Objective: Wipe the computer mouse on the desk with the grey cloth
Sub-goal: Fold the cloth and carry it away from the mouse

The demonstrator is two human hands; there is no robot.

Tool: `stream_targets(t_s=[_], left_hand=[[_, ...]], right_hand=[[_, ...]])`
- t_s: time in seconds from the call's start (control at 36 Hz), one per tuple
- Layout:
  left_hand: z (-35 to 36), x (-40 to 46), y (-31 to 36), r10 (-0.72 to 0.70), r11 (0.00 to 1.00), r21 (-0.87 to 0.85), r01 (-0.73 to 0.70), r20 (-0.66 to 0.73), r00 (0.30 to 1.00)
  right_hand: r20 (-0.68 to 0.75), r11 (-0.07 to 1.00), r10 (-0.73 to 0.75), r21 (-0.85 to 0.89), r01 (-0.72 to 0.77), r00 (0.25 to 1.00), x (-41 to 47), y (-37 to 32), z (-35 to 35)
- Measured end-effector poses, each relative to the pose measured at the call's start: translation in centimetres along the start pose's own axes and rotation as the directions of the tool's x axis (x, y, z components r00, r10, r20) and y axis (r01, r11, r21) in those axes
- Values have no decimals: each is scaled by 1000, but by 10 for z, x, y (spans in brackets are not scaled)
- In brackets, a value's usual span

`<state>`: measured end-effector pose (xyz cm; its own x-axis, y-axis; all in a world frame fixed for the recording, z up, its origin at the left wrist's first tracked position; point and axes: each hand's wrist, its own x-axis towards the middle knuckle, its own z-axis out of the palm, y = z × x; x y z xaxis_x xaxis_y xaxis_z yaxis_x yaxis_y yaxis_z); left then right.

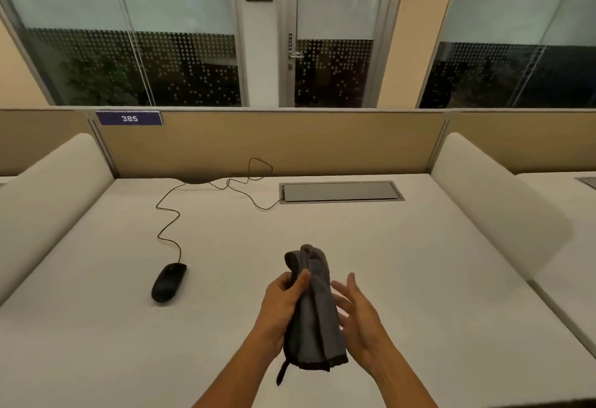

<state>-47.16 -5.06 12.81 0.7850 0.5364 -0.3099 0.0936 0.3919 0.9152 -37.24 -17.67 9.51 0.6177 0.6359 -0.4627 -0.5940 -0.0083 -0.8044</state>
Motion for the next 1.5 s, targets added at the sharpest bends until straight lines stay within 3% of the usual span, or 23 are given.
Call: stream_targets(t_s=[0.14,0.31,0.44,0.53,0.64,0.72,1.03,1.17,1.36,1.5], left_hand=[[33,-2,-5,34,993,110,-35,12,999],[52,12,-6,80,956,283,-74,-9,997],[53,37,2,62,962,270,-33,-100,993],[53,55,6,0,985,169,21,-127,992],[52,80,13,-152,988,-13,151,-84,985],[50,103,17,-200,979,-57,196,-61,978],[45,175,14,-135,982,145,123,75,988],[55,198,16,-152,977,170,129,124,981],[84,233,16,-297,948,193,254,243,923],[117,261,5,-293,953,146,267,198,936]], right_hand=[[160,995,58,73,-70,985,-12,-2,-15],[188,988,12,148,-41,982,-13,-10,-31],[113,987,-24,160,6,993,-2,-21,-48],[119,986,-36,167,16,992,6,-35,-61],[102,995,-43,95,34,994,17,-56,-76],[89,997,-79,28,77,993,27,-73,-83],[-189,988,-151,-70,140,970,70,-108,-106],[-209,989,-128,-103,108,970,88,-122,-122],[-208,997,-39,-80,23,977,118,-147,-162],[-266,970,-7,-238,-58,964,143,-166,-195]])
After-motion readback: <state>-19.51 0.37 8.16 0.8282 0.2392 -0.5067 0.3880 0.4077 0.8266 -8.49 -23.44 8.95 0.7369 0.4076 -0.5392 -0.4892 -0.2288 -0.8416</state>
